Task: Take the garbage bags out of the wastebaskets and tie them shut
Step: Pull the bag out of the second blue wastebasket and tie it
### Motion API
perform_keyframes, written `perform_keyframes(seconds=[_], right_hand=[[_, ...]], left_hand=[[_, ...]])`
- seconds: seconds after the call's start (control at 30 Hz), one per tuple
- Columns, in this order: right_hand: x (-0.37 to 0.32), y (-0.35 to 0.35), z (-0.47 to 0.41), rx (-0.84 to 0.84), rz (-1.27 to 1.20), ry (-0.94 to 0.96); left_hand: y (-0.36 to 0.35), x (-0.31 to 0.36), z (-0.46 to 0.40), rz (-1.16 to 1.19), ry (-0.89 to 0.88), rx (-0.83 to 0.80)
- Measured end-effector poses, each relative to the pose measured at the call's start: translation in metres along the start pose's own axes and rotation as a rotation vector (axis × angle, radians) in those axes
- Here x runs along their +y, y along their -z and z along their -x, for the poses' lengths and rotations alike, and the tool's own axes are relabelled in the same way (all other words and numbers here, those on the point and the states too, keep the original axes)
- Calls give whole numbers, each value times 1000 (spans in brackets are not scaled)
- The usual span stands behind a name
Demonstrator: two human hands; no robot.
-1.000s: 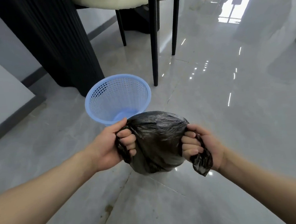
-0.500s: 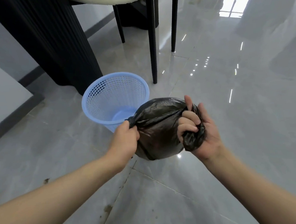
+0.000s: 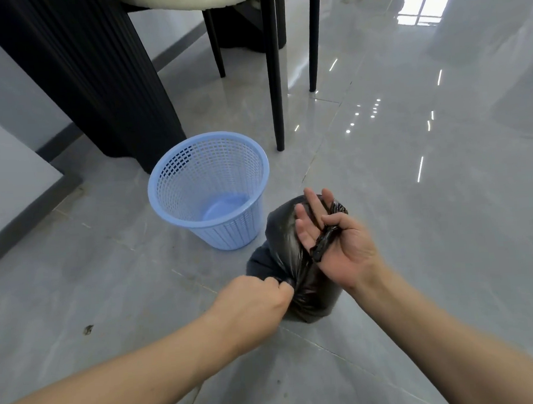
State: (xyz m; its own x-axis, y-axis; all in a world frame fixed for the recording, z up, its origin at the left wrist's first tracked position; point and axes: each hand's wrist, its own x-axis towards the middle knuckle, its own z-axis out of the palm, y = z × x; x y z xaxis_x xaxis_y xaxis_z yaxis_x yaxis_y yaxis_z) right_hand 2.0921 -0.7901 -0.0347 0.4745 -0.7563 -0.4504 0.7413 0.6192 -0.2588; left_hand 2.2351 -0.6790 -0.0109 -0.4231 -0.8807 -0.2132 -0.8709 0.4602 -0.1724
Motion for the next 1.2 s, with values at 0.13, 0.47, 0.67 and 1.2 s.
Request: perform_keyframes(seconds=[0.13, 0.47, 0.67, 1.2], right_hand=[[10, 11, -6, 56, 379, 25], [15, 23, -5, -74, 1073, 90], [16, 27, -5, -207, 1325, -21], [-36, -20, -10, 65, 422, -274]], left_hand=[[10, 8, -4, 127, -13, -239], [40, -18, 10, 79, -42, -91], [60, -43, 10, 34, -101, 92], [85, -88, 8, 205, 119, -201]])
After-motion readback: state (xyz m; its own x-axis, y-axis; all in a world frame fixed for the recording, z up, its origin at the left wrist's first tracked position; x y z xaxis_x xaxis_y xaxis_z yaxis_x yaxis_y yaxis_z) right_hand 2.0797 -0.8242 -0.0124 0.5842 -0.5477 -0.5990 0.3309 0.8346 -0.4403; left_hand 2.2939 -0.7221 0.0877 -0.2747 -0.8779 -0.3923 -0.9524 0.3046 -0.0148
